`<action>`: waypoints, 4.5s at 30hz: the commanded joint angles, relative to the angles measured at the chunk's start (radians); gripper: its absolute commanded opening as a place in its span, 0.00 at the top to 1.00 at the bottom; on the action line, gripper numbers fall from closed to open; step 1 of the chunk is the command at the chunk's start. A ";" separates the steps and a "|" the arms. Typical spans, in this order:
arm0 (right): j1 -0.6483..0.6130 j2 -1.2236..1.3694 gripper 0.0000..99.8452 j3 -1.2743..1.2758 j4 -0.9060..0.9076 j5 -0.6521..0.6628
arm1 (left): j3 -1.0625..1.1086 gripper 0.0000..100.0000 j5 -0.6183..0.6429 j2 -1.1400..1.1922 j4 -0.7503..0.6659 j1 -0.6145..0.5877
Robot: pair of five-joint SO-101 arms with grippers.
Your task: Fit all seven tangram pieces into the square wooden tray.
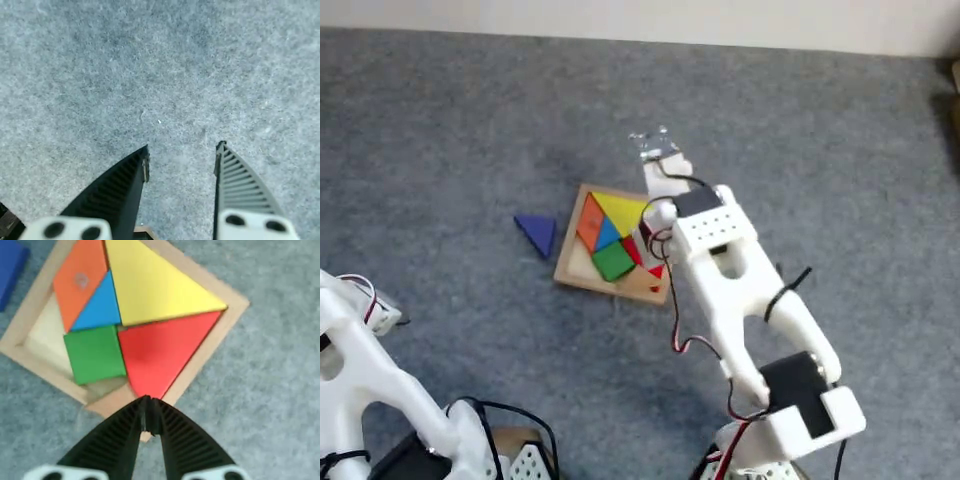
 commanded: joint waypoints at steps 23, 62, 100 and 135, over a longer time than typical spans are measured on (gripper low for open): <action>-0.145 -0.027 1.00 0.211 -0.311 -0.026 | -0.036 0.78 0.002 -0.019 -0.011 -0.012; -0.206 -0.125 0.99 -0.136 0.019 -0.026 | -0.193 0.78 0.003 -0.027 0.009 0.070; -0.329 1.167 0.79 -1.755 0.378 -0.025 | -0.051 0.78 0.002 -0.025 -0.044 -0.045; -0.414 1.259 0.95 -1.761 0.478 -0.018 | -0.036 0.78 0.000 -0.027 -0.063 -0.045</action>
